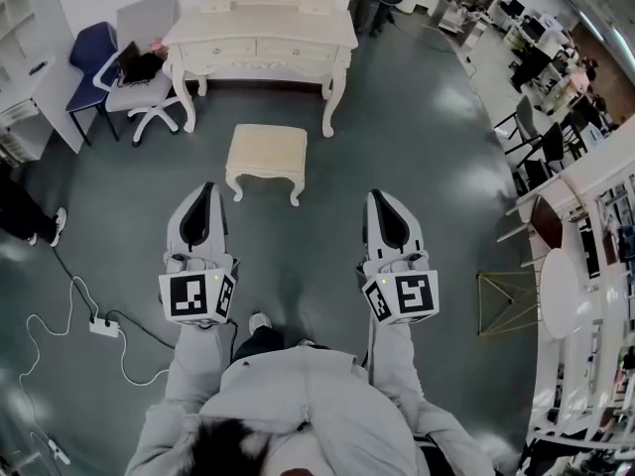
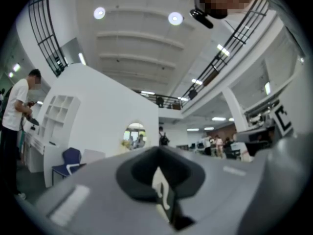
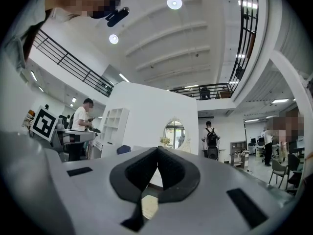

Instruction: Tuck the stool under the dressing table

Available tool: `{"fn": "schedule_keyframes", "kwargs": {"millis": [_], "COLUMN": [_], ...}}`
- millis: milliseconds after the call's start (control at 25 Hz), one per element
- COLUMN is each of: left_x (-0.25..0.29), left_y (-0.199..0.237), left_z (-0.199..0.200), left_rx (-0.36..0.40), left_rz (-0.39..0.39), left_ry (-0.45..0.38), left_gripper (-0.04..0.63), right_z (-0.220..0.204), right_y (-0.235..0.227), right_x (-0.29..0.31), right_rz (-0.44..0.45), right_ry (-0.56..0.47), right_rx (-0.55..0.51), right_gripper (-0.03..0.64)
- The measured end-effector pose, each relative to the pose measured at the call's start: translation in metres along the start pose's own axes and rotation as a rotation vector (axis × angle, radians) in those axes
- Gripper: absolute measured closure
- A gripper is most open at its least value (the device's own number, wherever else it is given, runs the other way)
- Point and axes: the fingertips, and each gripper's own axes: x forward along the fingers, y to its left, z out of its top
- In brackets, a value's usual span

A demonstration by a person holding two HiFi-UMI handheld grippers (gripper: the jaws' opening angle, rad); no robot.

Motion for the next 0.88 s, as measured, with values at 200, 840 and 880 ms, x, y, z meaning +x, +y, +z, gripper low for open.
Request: {"fn": "schedule_keyframes", "kwargs": {"millis": [200, 840, 880], "left_x": [0.01, 0.044, 0.046], "left_y": [0.011, 0.049, 0.049], "left_z": [-0.003, -0.01, -0.011], "left_rx": [-0.002, -0.005, -0.007], "left_rz": [-0.013, -0.055, -0.058], "left_ry": [-0.006, -0.027, -0.024], "left_gripper": [0.586, 0.586, 0.586], "right_z": [0.004, -0.005, -0.006], "right_y": [0.006, 0.022, 0.02], "right_x": [0.013, 0.049, 0.05], "right_rz": [0.007, -0.028, -0.032], "right_ry": [-0.032, -0.034, -0.029], "right_rx": [-0.012, 0.005, 0.007], "right_gripper": [0.627, 0.626, 0.626]}}
